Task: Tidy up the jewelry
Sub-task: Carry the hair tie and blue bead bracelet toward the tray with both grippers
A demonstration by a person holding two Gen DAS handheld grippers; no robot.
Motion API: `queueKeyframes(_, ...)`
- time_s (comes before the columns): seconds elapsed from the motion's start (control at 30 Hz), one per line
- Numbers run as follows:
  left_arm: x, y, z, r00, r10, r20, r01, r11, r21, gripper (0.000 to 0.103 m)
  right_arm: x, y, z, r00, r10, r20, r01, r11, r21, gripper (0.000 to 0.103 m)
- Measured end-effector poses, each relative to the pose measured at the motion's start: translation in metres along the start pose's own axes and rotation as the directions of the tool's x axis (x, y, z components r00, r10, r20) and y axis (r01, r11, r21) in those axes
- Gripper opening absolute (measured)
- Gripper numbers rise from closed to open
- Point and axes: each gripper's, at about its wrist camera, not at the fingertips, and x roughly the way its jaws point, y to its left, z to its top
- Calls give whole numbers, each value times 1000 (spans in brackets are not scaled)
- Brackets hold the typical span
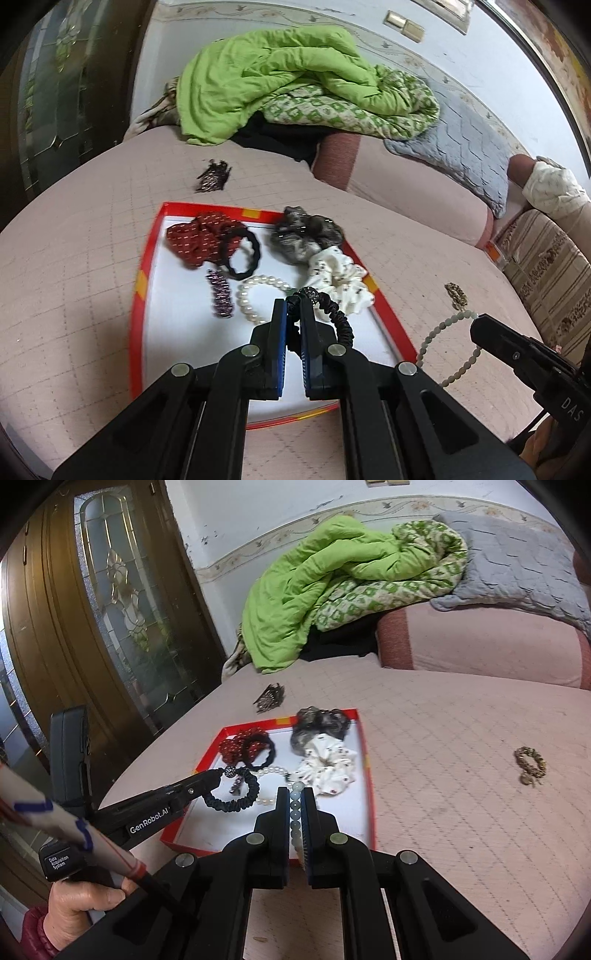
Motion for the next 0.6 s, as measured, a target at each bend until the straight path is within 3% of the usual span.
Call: queueKeyframes(0.6,-5,30,1,999,50,1,-49,996,-70,6,29,34,5,997,70,-37,-71,997,-24,6)
